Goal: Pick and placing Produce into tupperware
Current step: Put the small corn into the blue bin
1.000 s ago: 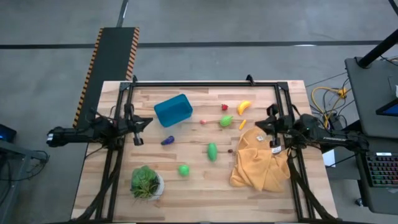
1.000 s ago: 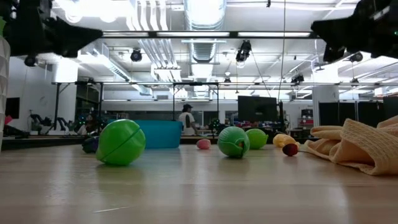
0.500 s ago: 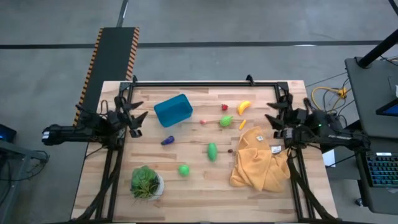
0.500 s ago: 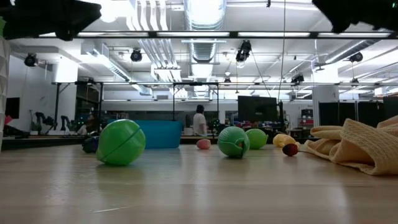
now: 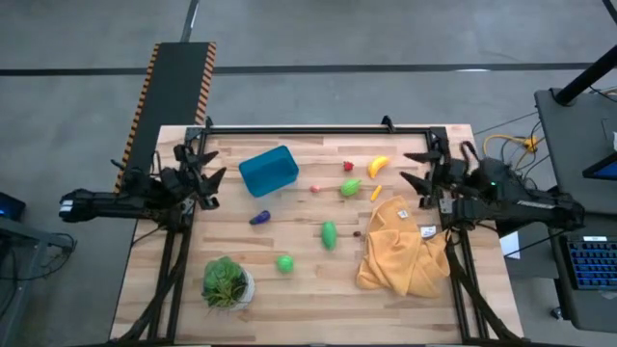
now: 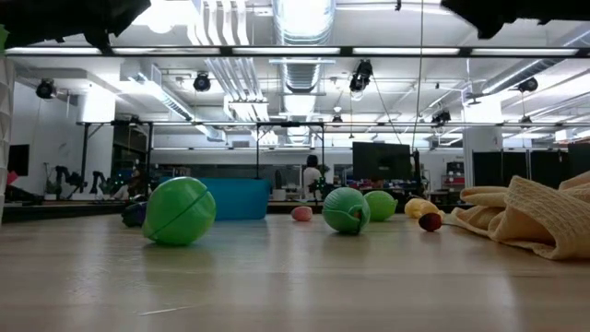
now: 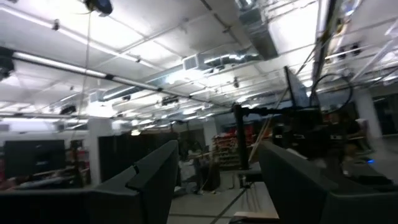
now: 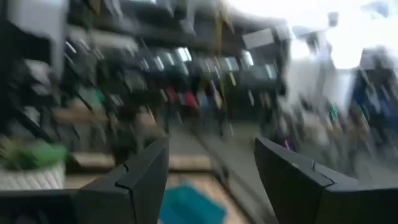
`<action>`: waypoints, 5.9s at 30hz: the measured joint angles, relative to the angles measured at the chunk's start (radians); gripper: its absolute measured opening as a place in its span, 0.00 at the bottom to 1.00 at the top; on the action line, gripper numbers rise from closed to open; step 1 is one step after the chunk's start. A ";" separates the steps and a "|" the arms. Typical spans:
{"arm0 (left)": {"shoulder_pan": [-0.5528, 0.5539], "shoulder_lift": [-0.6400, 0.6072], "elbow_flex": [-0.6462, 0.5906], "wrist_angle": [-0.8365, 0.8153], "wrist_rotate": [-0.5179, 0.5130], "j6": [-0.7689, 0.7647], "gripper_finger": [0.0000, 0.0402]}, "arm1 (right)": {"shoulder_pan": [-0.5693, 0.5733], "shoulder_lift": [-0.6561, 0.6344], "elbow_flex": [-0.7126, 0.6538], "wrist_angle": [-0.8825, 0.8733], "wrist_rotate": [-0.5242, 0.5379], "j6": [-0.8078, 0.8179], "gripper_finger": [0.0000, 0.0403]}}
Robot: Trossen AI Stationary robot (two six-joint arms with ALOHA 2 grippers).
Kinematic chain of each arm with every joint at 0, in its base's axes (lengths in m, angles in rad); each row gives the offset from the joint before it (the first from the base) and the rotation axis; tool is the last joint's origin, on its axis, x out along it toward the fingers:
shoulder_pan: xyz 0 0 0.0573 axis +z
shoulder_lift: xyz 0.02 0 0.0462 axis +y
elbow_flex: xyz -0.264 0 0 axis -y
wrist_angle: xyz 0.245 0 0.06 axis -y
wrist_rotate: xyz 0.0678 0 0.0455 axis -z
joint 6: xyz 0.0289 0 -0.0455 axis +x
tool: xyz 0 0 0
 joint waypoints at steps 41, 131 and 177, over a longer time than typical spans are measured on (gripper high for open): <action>0.001 0.128 0.030 0.006 -0.050 0.001 0.52 | 0.000 0.680 0.497 -0.633 0.206 0.423 0.57; 0.000 0.129 0.023 0.032 -0.050 0.063 0.52 | -0.012 1.317 0.495 -0.924 0.306 1.284 0.55; 0.000 0.129 0.021 0.032 -0.050 0.063 0.52 | -0.016 1.380 0.483 -0.874 0.213 1.275 0.29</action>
